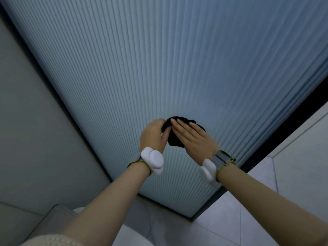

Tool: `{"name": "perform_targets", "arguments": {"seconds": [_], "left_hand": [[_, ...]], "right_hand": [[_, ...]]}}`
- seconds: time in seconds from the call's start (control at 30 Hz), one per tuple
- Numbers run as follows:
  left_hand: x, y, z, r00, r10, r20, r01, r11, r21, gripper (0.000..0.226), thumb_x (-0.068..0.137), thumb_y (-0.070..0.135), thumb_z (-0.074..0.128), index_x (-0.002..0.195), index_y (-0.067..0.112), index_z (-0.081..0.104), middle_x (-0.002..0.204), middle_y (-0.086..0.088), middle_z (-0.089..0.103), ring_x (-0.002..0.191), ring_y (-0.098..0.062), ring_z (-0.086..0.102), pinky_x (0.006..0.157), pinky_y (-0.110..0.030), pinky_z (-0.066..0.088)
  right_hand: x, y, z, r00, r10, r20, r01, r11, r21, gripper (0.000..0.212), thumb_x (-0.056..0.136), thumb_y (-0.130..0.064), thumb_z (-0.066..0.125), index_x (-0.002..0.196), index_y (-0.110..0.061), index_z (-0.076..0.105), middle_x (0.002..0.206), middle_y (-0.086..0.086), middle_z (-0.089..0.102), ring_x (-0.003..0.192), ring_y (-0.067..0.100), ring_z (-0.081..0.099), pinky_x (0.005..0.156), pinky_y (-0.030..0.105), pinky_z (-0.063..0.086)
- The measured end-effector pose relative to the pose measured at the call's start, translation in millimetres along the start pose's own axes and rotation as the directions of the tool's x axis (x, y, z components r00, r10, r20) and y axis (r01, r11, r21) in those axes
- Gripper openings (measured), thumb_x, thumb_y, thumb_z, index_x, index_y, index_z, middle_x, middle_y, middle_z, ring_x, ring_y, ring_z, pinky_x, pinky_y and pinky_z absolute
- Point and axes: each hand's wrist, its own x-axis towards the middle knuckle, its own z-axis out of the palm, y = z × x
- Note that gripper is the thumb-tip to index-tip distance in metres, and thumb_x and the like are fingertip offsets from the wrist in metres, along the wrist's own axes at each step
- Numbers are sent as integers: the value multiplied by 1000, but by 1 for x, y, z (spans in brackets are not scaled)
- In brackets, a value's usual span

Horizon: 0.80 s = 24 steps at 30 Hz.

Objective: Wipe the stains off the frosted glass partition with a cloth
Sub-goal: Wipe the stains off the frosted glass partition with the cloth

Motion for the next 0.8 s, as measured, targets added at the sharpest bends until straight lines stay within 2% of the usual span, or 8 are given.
{"name": "perform_targets", "arguments": {"seconds": [0.13, 0.23, 0.3, 0.37, 0.47, 0.5, 0.7, 0.8], "left_hand": [[15, -13, -17, 995, -68, -74, 62, 995, -82, 17, 91, 14, 50, 88, 1, 60, 82, -10, 56, 76, -17, 49, 64, -21, 34], [20, -20, -32, 985, -152, -80, 126, 956, -264, 12, 92, 12, 49, 83, 9, 56, 71, 4, 53, 61, -6, 48, 53, -10, 36], [20, -24, -39, 971, -239, -3, 216, 881, -422, 17, 93, 13, 47, 76, 16, 49, 67, 8, 52, 61, -1, 50, 53, -7, 42], [20, -27, -42, 933, -334, 137, 352, 760, -546, 21, 93, 14, 48, 74, 22, 46, 72, 5, 54, 68, -9, 55, 54, -17, 48], [18, -26, -43, 889, -373, 266, 458, 695, -555, 3, 88, 10, 55, 88, 8, 53, 79, -4, 57, 72, -16, 53, 44, -8, 42], [16, -25, -41, 894, -358, 269, 448, 696, -561, 11, 87, 7, 56, 97, 1, 55, 84, -8, 58, 73, -16, 53, 44, -5, 40], [5, -32, -54, 923, -305, 234, 384, 699, -603, 25, 87, 0, 54, 111, -5, 55, 103, -14, 61, 95, -24, 59, 76, -24, 50], [-6, -47, -66, 917, -290, 274, 396, 753, -526, 30, 87, 1, 54, 117, -3, 53, 115, -22, 61, 104, -30, 58, 92, -40, 47]], "right_hand": [[32, -2, -14, 1000, -31, -2, 31, 999, 28, 58, 80, -8, 24, 134, -20, 42, 141, -12, 44, 131, 8, 40, 110, 35, -8], [52, -5, -25, 997, -43, -70, 51, 991, 124, 52, 78, -18, 51, 130, -23, 49, 138, -13, 49, 128, 6, 44, 114, 26, 20], [63, -8, -31, 996, -35, -86, 52, 976, 209, 55, 76, -20, 62, 130, -20, 50, 139, -9, 48, 129, 9, 44, 109, 27, 33], [69, -11, -34, 997, -47, -60, 60, 967, 247, 55, 81, -18, 58, 134, -16, 43, 144, -5, 42, 133, 12, 39, 111, 30, 28], [70, -9, -40, 998, -28, -53, 41, 964, 263, 56, 73, -18, 69, 126, -13, 53, 136, -1, 52, 125, 15, 49, 104, 34, 40], [70, -8, -40, 998, -33, -56, 48, 955, 292, 56, 71, -15, 71, 125, -10, 55, 134, 2, 54, 124, 18, 51, 102, 37, 41], [73, -14, -49, 998, -4, -55, 33, 832, 554, 58, 67, 1, 69, 123, -3, 55, 131, 12, 56, 118, 29, 56, 98, 48, 43], [73, -24, -47, 993, -44, 106, -43, 713, 699, 62, 81, -6, 53, 140, -11, 31, 152, 5, 28, 135, 21, 34, 111, 36, 26]]}}
